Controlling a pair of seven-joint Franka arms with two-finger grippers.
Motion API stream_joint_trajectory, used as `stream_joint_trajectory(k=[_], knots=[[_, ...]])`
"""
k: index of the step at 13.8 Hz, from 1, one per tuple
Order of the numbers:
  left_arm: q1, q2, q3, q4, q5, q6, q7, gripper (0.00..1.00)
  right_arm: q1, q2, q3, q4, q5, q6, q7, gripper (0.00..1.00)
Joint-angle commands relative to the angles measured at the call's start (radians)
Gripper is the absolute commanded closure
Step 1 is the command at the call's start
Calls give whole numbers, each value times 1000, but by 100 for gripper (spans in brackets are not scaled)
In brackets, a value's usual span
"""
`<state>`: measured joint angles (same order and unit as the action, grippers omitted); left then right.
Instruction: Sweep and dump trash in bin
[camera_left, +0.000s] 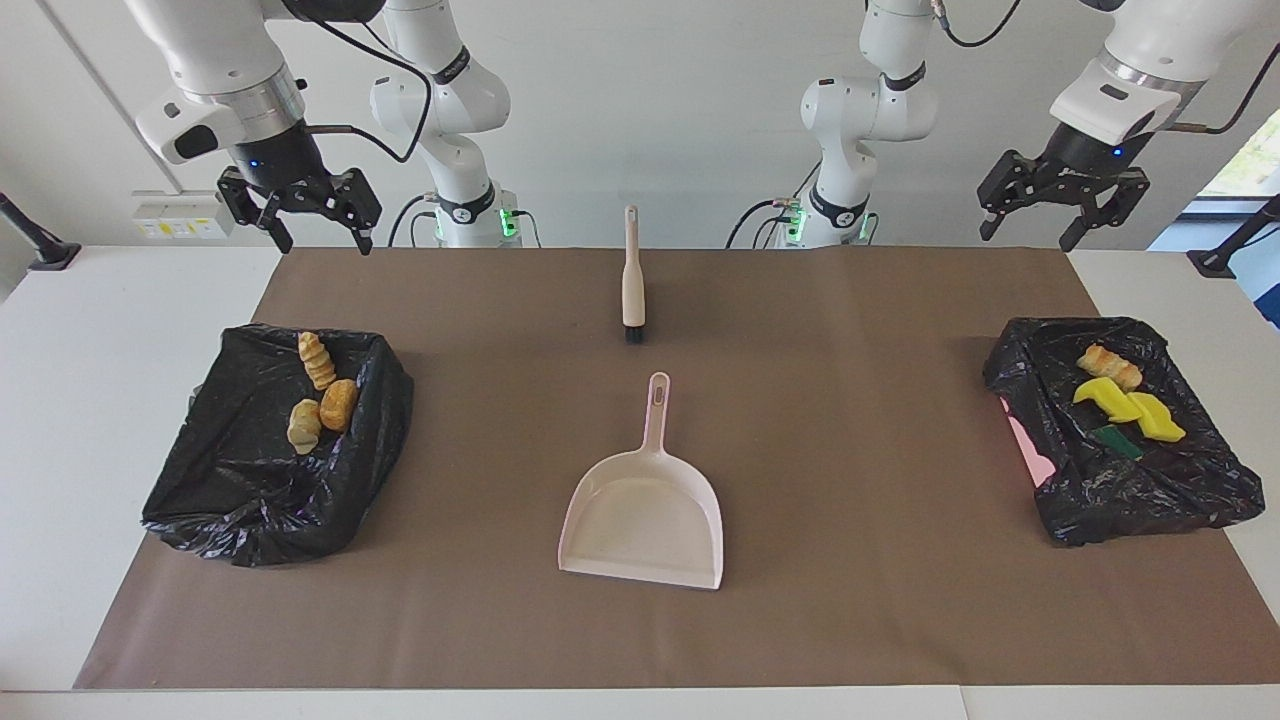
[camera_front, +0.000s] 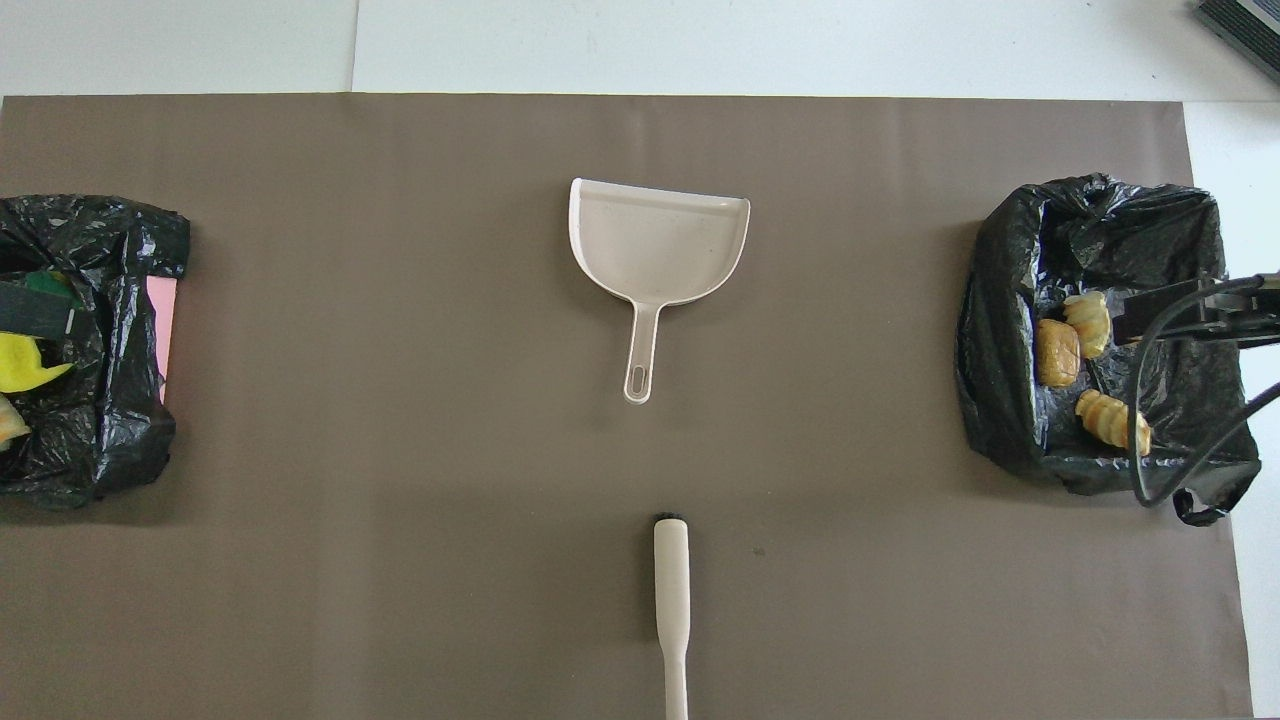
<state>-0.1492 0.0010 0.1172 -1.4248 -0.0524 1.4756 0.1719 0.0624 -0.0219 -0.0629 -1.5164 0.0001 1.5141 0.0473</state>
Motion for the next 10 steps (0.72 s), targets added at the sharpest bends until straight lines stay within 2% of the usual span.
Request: stream_joint_trajectory(k=[1,4,6,10], knots=[[2,17,-10,37,-1,-32,0,0,-12,-1,3,-1,20,3,-26,0],[17,14,-39,40,16,-44,-2,0,-12,-1,3,-1,20,3,-26,0],[49,13,-92,41,16,-46,-2,0,-12,-1,3,-1,20,3,-26,0],[62,5,-106,37,8,-60,-9,0,-12,-1,3,-1,20,3,-27,0]])
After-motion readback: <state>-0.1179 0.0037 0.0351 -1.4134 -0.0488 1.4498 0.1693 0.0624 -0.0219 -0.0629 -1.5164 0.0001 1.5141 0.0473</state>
